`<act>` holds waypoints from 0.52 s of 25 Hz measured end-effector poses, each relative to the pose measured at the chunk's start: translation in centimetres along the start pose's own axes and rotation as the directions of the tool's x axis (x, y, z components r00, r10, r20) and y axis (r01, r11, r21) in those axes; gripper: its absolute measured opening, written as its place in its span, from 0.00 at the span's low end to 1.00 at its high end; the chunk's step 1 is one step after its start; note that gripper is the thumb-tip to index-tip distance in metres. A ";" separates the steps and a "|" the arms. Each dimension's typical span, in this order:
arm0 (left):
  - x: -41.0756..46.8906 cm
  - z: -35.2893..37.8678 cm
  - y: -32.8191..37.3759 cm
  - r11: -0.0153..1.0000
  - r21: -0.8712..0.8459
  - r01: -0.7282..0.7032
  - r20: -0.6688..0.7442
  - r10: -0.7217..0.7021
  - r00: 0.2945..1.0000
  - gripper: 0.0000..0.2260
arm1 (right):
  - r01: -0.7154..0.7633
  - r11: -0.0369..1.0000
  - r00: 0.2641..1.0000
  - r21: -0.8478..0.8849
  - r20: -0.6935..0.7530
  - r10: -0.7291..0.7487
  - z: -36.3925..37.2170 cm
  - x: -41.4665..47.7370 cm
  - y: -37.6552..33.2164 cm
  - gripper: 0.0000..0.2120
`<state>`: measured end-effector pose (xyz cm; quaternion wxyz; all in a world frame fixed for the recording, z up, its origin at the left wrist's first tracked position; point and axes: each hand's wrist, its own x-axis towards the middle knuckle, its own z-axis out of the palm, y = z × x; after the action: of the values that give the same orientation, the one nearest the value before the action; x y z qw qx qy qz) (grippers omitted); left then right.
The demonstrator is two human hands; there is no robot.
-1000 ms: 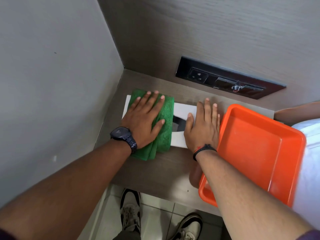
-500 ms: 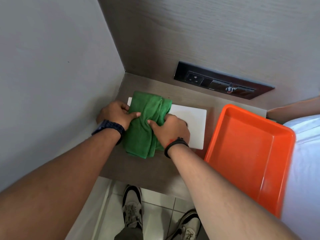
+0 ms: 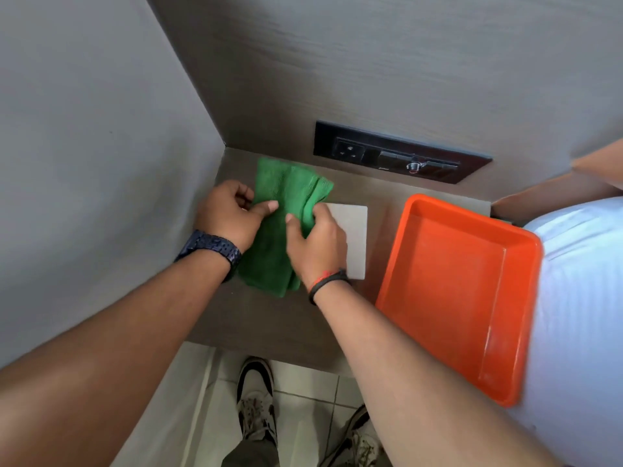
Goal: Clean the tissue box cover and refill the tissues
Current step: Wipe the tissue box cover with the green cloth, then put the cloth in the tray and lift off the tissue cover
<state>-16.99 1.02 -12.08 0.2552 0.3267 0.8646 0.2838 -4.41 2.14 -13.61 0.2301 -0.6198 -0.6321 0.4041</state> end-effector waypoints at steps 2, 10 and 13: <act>-0.7 1.0 3.0 0.992 -0.128 -0.003 0.039 0.008 0.999 0.13 | 0.033 0.999 0.996 0.035 -0.082 -0.030 -4.2 1.2 0.5 0.11; -11.5 16.2 11.9 0.731 -0.372 0.571 0.582 -0.296 0.758 0.12 | 0.094 0.872 0.975 -0.480 0.220 0.016 -24.7 6.4 10.4 0.12; -13.7 21.0 11.2 0.563 -0.394 0.726 0.609 -0.432 0.665 0.13 | 0.160 0.790 0.930 -0.592 0.359 0.081 -25.2 8.1 13.9 0.14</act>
<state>9.88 5.10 -16.14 0.6173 -0.0312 0.6994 0.3589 22.85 14.33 -12.12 -0.0961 -0.5606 -0.7730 0.2811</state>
